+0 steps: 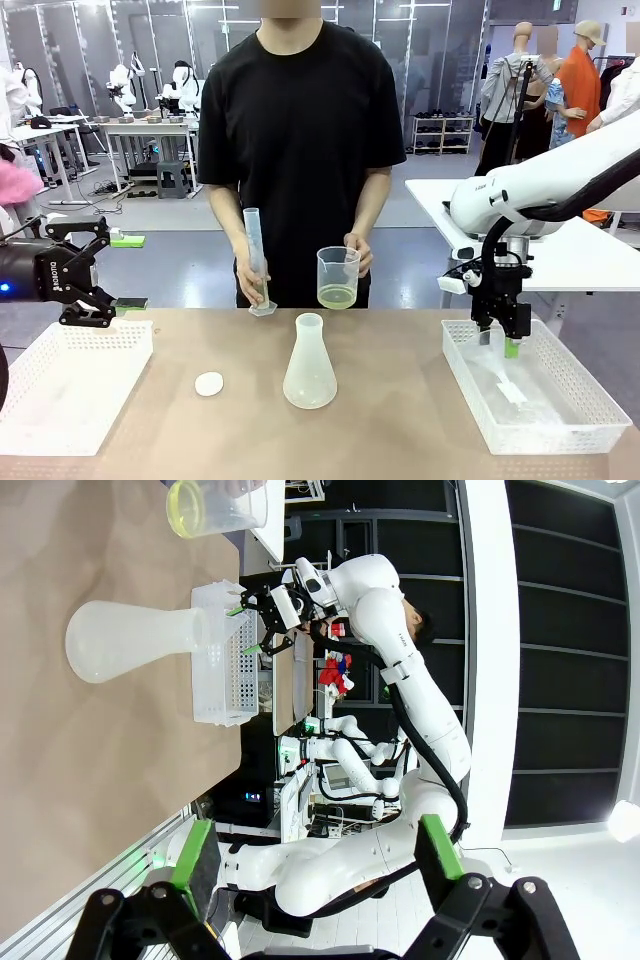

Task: Prepare the solutions needed for the experiment.
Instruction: Pick up the Plastic Funnel and insert it into the Big flask.

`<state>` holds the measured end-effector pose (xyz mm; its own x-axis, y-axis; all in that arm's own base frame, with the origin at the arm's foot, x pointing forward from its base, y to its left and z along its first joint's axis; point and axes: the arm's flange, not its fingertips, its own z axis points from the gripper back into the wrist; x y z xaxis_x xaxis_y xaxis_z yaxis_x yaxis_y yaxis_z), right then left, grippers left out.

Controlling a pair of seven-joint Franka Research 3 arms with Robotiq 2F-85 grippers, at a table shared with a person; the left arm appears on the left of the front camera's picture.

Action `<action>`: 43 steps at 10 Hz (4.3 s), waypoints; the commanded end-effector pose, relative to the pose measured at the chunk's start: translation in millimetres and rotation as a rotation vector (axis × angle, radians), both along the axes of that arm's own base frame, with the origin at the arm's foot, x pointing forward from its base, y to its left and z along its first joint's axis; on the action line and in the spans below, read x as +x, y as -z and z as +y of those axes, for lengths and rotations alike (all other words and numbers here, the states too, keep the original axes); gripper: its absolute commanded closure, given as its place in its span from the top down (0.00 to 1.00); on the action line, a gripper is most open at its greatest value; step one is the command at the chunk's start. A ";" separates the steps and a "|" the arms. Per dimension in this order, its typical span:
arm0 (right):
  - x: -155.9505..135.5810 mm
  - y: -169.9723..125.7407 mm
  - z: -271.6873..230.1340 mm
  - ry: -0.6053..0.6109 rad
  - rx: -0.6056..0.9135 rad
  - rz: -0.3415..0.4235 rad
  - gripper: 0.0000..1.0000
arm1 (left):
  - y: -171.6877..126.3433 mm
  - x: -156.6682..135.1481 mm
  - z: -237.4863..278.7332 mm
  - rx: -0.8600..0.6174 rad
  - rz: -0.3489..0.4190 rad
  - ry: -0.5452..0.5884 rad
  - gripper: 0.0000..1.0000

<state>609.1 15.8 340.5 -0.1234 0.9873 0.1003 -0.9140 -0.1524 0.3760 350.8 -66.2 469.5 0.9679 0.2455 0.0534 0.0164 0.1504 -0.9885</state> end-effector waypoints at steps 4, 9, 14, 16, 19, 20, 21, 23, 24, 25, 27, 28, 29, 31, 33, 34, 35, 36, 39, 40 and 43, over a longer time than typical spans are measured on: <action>10.6 -1.5 -2.1 -0.012 0.014 0.027 0.41 | -3.0 -0.3 -2.0 -0.020 0.004 0.000 1.00; 10.3 -3.4 -2.6 -0.015 0.015 0.023 0.00 | -3.0 -0.3 -2.0 -0.020 0.004 0.000 1.00; -5.1 -47.6 -0.3 0.038 -0.036 -0.043 0.00 | -3.0 -0.3 -2.0 -0.020 0.004 0.000 1.00; -12.8 -91.2 -0.1 0.083 -0.096 -0.135 0.00 | -3.0 -0.3 -2.0 -0.020 0.004 0.000 1.00; -32.2 -166.4 7.7 0.152 -0.158 -0.360 0.00 | -3.0 -0.3 -2.0 -0.020 0.004 0.000 1.00; -44.2 -187.4 12.7 0.171 -0.163 -0.451 0.00 | -3.0 -0.3 -2.0 -0.020 0.004 0.000 1.00; -55.7 -203.6 17.6 0.190 -0.160 -0.529 0.00 | -3.0 -0.3 -2.0 -0.020 0.004 0.000 1.00; -67.6 -213.9 24.6 0.201 -0.152 -0.589 0.00 | -3.0 -0.3 -2.0 -0.020 0.004 0.000 1.00; -66.9 -212.9 23.8 0.214 -0.152 -0.582 0.00 | -3.0 -0.3 -2.0 -0.020 0.004 0.000 1.00; -66.0 -210.9 23.0 0.220 -0.155 -0.581 0.00 | -3.0 -0.3 -2.0 -0.020 0.004 0.000 1.00; -62.1 -232.9 25.2 0.184 -0.119 -0.576 0.00 | -3.0 -0.3 -2.0 -0.020 0.004 0.000 1.00; -62.1 -232.9 25.2 0.184 -0.119 -0.576 0.00 | -3.0 -0.3 -2.0 -0.020 0.004 0.000 1.00; -62.1 -232.9 25.2 0.184 -0.119 -0.576 0.00 | -3.0 -0.3 -2.0 -0.020 0.004 0.000 1.00; -64.3 -223.1 42.7 0.083 -0.102 -0.602 0.06 | -3.0 -0.3 -2.0 -0.020 0.004 0.000 1.00; -74.1 -229.4 92.6 -0.126 0.001 -0.713 0.06 | -3.0 -0.3 -2.0 -0.020 0.004 0.000 1.00; -79.8 -234.5 117.2 -0.183 0.043 -0.768 0.06 | -3.0 -0.3 -2.0 -0.020 0.004 0.000 1.00; -88.1 -239.0 144.5 -0.241 0.092 -0.807 0.06 | -3.0 -0.3 -2.0 -0.020 0.004 0.000 1.00; -98.1 -243.0 175.2 -0.330 0.149 -0.854 0.06 | -3.0 -0.3 -2.0 -0.020 0.004 0.000 1.00; -120.7 -250.6 226.8 -0.533 0.313 -0.892 0.06 | -3.0 -0.3 -2.0 -0.020 0.004 0.000 1.00; -131.8 -254.0 235.6 -0.602 0.358 -0.925 0.06 | -3.0 -0.3 -2.0 -0.020 0.004 0.000 1.00; -146.3 -257.2 235.4 -0.666 0.428 -0.918 0.06 | -3.0 -0.3 -2.0 -0.020 0.004 0.000 1.00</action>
